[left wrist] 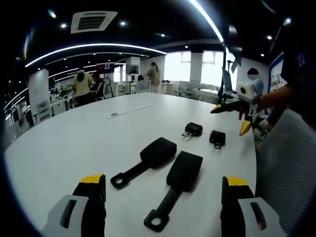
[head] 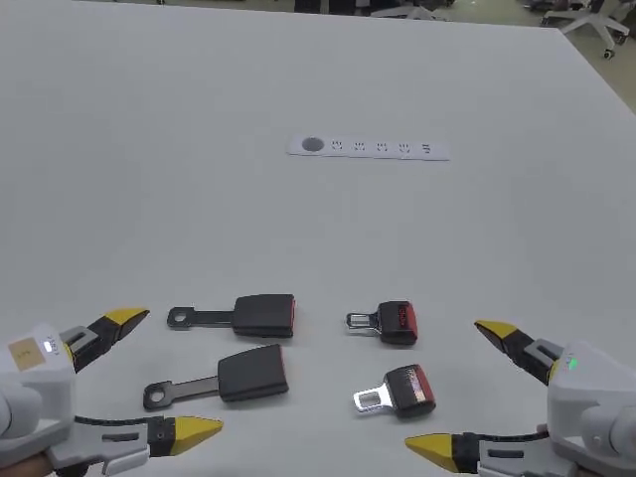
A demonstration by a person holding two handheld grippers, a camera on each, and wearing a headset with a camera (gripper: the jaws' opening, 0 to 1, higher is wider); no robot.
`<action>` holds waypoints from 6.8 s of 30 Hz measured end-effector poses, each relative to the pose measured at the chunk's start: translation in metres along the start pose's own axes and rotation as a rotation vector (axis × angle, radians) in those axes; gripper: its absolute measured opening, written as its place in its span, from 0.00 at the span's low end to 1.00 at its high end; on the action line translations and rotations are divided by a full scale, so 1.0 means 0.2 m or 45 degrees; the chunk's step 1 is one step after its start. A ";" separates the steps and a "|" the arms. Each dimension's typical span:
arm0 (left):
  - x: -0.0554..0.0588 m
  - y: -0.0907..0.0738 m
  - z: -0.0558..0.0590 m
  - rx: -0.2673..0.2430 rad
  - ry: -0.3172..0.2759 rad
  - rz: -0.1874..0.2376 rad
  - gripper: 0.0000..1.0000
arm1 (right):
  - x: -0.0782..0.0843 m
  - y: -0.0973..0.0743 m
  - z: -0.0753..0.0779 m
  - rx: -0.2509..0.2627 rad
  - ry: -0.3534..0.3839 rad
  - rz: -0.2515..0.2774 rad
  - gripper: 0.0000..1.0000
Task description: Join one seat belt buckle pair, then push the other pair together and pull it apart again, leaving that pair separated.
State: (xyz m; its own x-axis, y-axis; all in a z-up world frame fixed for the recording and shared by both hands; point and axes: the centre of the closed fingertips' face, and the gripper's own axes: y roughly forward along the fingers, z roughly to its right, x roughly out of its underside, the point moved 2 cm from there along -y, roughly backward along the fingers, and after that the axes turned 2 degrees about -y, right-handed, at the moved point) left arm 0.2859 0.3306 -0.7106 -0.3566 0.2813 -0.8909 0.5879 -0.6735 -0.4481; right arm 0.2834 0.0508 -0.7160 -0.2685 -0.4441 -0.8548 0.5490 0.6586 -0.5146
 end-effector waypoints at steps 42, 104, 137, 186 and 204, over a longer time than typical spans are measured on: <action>0.02 0.11 0.10 0.281 0.190 -0.273 0.69 | 0.04 -0.02 0.01 -0.262 -0.252 -0.194 0.69; 0.12 0.31 0.13 0.552 0.392 -0.569 0.33 | 0.14 0.19 -0.06 -0.657 -0.572 -0.442 0.31; 0.13 0.31 0.15 0.694 0.562 -0.621 0.32 | 0.09 0.25 -0.11 -0.574 -0.452 -0.430 0.30; 0.13 0.31 0.14 0.691 0.554 -0.641 0.33 | -0.04 0.42 -0.24 -0.575 -0.432 -0.361 0.30; 0.13 0.32 0.13 0.682 0.540 -0.635 0.32 | -0.07 0.48 -0.30 -0.593 -0.459 -0.327 0.30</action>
State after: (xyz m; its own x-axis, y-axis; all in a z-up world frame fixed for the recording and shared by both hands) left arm 0.2944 0.2773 -0.7607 -0.1173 0.7925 -0.5985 -0.0276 -0.6051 -0.7957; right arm 0.2931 0.1573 -0.7573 -0.0179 -0.7456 -0.6662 0.0793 0.6631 -0.7443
